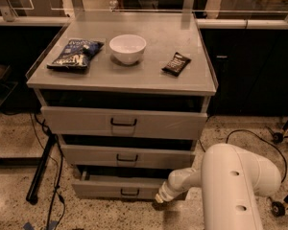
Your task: Close bottom drawer
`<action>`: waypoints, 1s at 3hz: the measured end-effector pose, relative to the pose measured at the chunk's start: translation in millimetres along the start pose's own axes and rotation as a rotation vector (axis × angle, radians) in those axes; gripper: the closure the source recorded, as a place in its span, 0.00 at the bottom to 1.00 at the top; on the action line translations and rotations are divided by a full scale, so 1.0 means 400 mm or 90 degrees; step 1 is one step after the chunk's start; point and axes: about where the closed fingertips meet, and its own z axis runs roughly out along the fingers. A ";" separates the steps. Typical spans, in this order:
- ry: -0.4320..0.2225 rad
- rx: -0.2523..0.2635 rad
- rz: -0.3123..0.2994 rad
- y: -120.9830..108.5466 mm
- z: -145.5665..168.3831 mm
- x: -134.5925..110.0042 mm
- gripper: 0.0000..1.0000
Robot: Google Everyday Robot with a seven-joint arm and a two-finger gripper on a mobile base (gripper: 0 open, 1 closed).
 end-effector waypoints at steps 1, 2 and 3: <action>0.000 0.000 0.000 0.000 0.000 0.000 0.11; 0.000 0.000 0.000 0.000 0.000 0.000 0.00; 0.000 0.000 0.000 0.000 0.000 0.000 0.00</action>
Offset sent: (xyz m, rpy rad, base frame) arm 0.0000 0.0000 0.0000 0.0000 0.0000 0.0000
